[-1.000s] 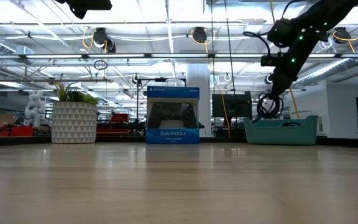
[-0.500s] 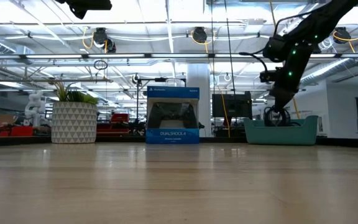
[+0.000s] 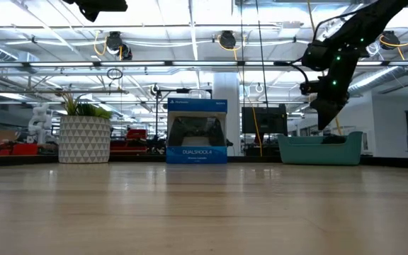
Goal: Pick and place USB-C Cables
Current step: Return to Home Position
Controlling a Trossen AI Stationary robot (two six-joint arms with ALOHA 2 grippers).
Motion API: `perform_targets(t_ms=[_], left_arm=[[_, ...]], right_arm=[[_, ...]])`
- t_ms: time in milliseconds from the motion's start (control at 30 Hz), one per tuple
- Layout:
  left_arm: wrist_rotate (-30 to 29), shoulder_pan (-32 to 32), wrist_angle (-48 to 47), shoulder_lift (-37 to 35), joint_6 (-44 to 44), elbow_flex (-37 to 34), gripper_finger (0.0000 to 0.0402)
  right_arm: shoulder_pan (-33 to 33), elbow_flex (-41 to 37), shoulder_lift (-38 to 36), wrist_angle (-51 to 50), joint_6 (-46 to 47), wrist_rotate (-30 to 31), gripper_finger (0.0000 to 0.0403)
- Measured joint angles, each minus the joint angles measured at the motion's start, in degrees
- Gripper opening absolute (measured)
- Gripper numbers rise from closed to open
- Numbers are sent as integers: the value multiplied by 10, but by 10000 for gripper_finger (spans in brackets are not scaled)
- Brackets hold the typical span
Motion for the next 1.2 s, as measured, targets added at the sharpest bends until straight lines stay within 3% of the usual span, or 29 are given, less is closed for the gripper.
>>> perform_targets(t_ms=[300,600,933,1200], left_arm=[[0,0,0,0,2,0,51],[0,0,2,0,10,0,51],[0,0,39,0,13,0,51],[0,0,51,0,13,0,51]], right_arm=[[19,0,-51,-23,48,-2,152],[142,0,-149,-23,101,-68,147],[291,0,-224,-23,134,-169,74],[387,0,-260,-4,136,-169,20]])
